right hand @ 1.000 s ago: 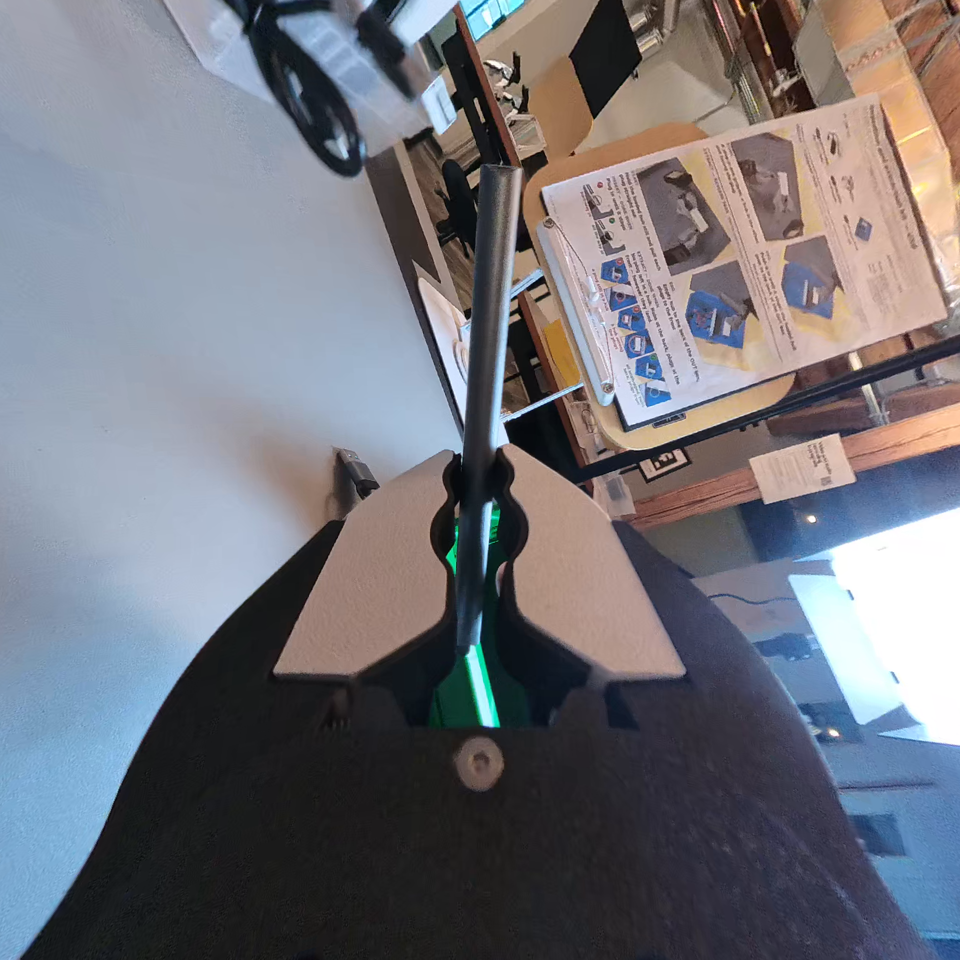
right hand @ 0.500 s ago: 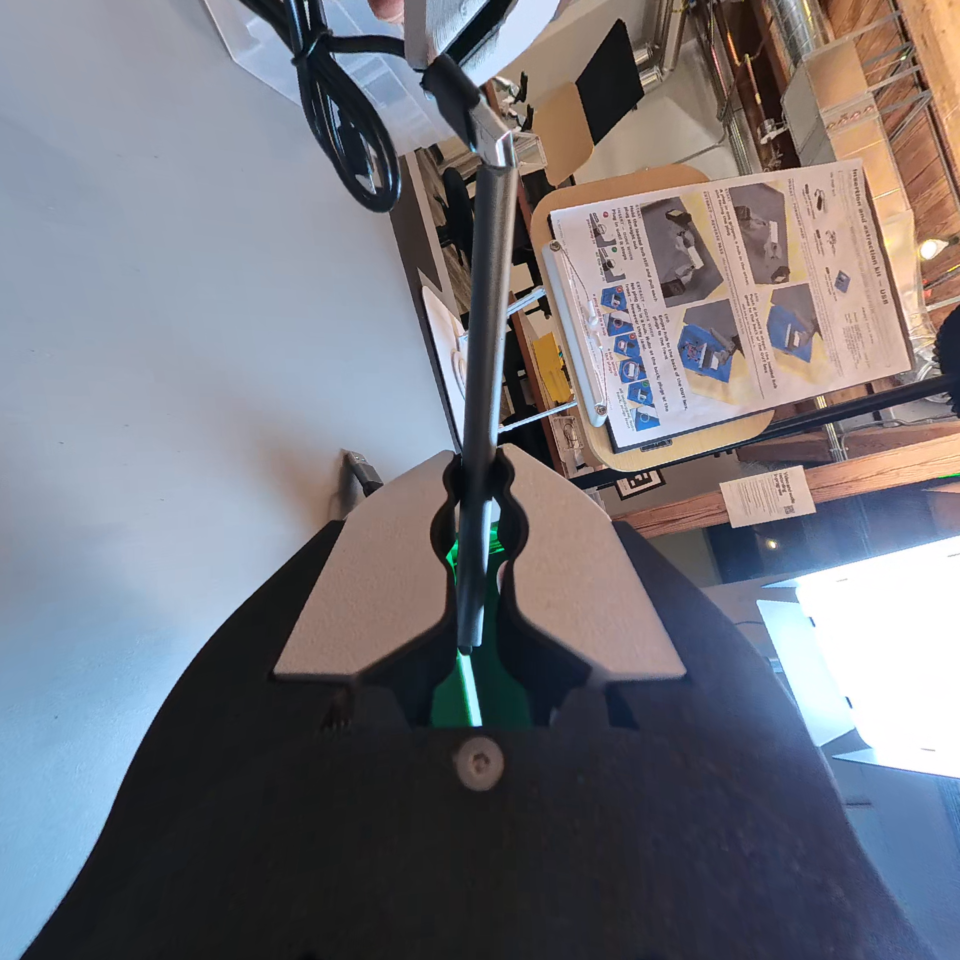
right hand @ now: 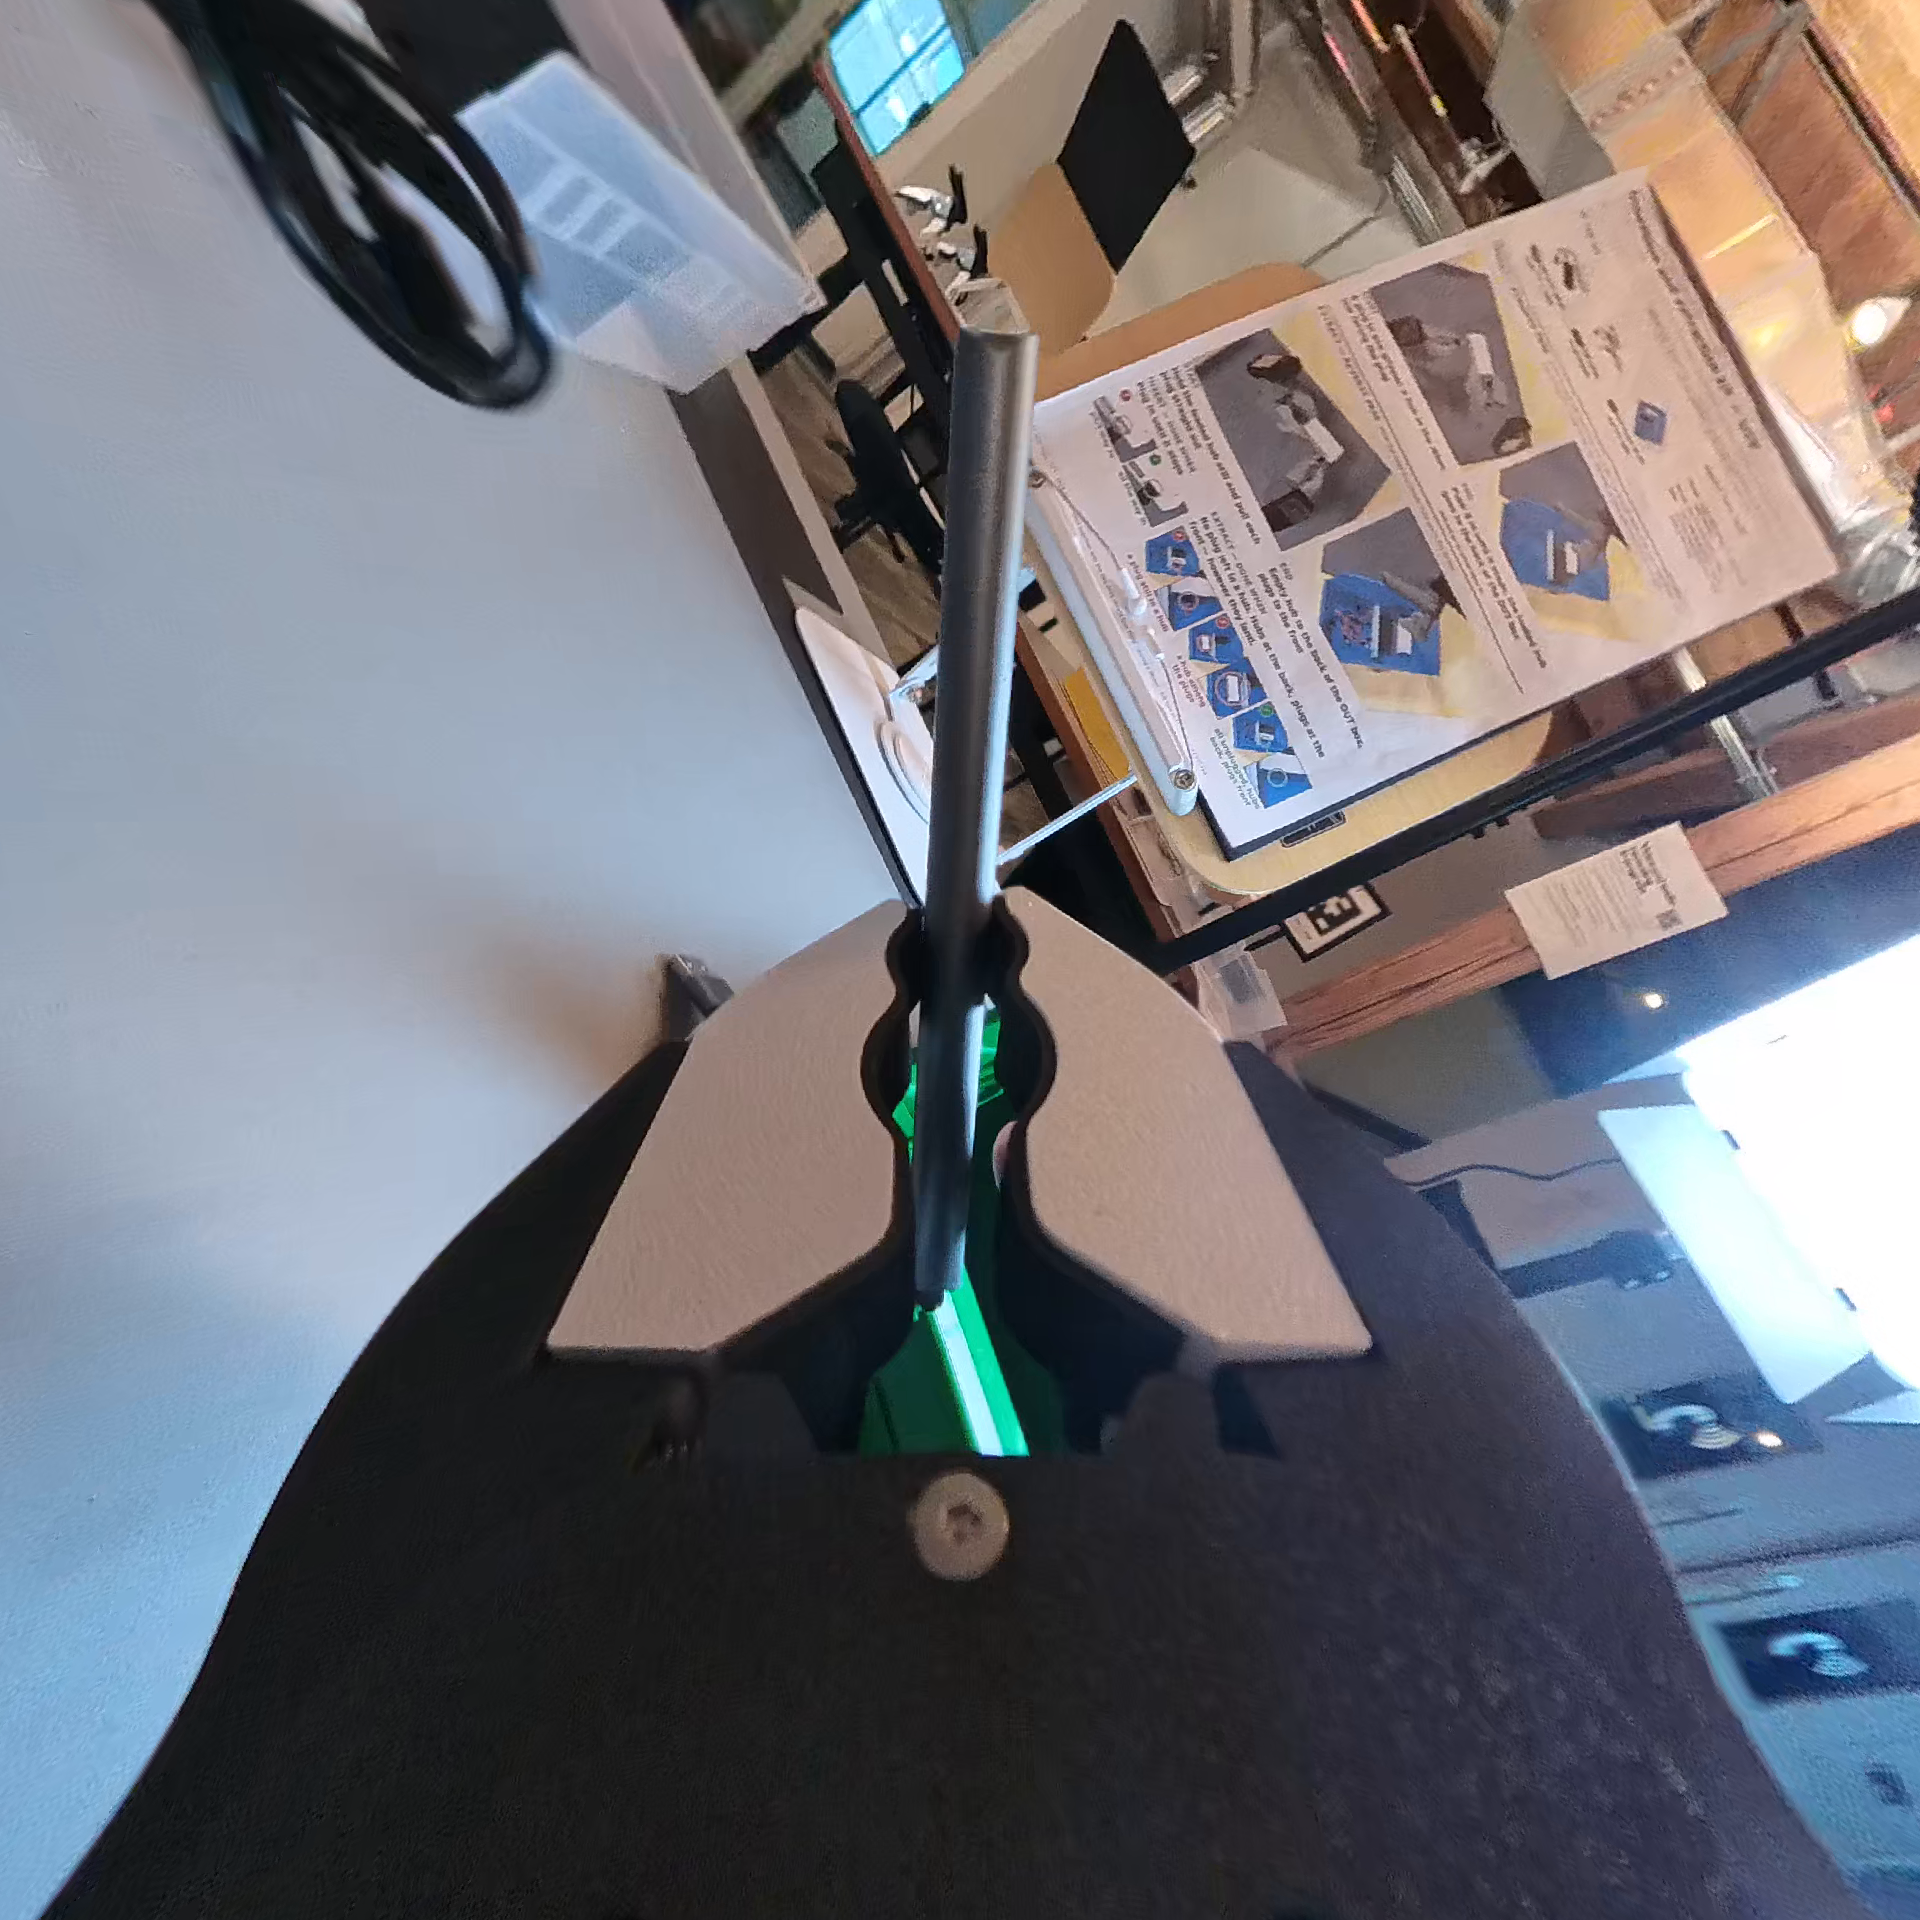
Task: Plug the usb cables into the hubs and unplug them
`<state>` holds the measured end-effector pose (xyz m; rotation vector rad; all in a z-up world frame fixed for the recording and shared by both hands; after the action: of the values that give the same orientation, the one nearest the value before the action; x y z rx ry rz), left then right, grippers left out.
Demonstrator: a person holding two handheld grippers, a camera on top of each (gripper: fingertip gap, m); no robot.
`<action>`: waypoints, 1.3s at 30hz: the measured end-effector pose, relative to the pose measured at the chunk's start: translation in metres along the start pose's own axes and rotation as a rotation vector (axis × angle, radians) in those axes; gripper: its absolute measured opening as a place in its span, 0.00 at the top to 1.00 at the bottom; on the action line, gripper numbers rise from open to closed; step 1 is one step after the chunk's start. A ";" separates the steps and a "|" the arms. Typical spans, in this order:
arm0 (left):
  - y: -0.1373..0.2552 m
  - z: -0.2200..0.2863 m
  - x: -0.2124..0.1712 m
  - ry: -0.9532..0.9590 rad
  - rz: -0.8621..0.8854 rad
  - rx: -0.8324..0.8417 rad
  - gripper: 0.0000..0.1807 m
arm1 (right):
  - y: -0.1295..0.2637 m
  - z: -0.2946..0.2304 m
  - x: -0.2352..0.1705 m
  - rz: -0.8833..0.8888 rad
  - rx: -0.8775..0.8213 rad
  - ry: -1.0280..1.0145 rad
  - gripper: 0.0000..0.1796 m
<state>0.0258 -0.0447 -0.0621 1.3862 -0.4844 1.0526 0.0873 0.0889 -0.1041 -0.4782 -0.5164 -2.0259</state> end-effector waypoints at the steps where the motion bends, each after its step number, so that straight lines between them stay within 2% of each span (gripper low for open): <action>1: 0.003 0.017 0.008 -0.069 0.072 -0.094 0.98 | 0.001 0.003 0.001 0.010 0.004 -0.033 0.94; 3: 0.005 0.036 0.013 -0.166 0.183 -0.213 0.98 | 0.003 0.008 0.001 0.025 0.007 -0.085 0.94; 4: 0.001 0.032 0.009 -0.146 0.205 -0.234 0.97 | 0.003 0.010 0.000 0.027 0.010 -0.102 0.94; 6: -0.015 0.002 -0.017 0.036 0.138 -0.222 0.97 | 0.002 0.011 -0.002 0.025 0.014 -0.120 0.94; 8: -0.033 -0.044 -0.061 0.298 -0.037 -0.092 0.96 | 0.002 0.011 -0.003 0.022 0.015 -0.119 0.94; 10: -0.039 -0.079 -0.098 0.455 -0.191 0.093 0.91 | 0.002 0.010 -0.002 0.022 0.018 -0.119 0.94; 16: -0.022 -0.106 -0.103 0.513 -0.245 0.372 0.89 | 0.002 0.011 -0.004 0.020 0.026 -0.128 0.94; 19: -0.026 -0.114 -0.123 0.547 -0.393 0.498 0.88 | 0.001 0.011 -0.005 0.013 0.024 -0.130 0.94; 24: -0.048 -0.120 -0.124 0.572 -0.414 0.506 0.85 | 0.002 0.013 -0.004 0.006 0.012 -0.121 0.94; 29: -0.055 -0.127 -0.120 0.488 -0.491 0.572 0.87 | 0.001 0.012 -0.005 -0.001 0.012 -0.120 0.94; 31: -0.058 -0.126 -0.118 0.426 -0.519 0.551 0.88 | 0.000 0.012 -0.005 -0.002 0.012 -0.120 0.94; 36: -0.075 -0.082 -0.115 -0.022 -0.585 0.264 0.88 | 0.001 0.014 -0.006 -0.004 0.004 -0.123 0.94; 39: -0.071 -0.069 -0.105 -0.025 -0.512 0.207 0.88 | 0.000 0.014 -0.008 -0.010 0.004 -0.123 0.94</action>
<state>0.0124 -0.0021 -0.1997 1.5963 -0.0253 0.6768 0.0927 0.1020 -0.0961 -0.6017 -0.5983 -2.0131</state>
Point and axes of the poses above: each gripper's, where its closed fingertips meet, y back along the fingers, x out of its top, z = x × y across the jaws, the point moved 2 cm from there along y, back along the fingers, and after that the axes turned 12 degrees about -z, right-handed, at the moved point
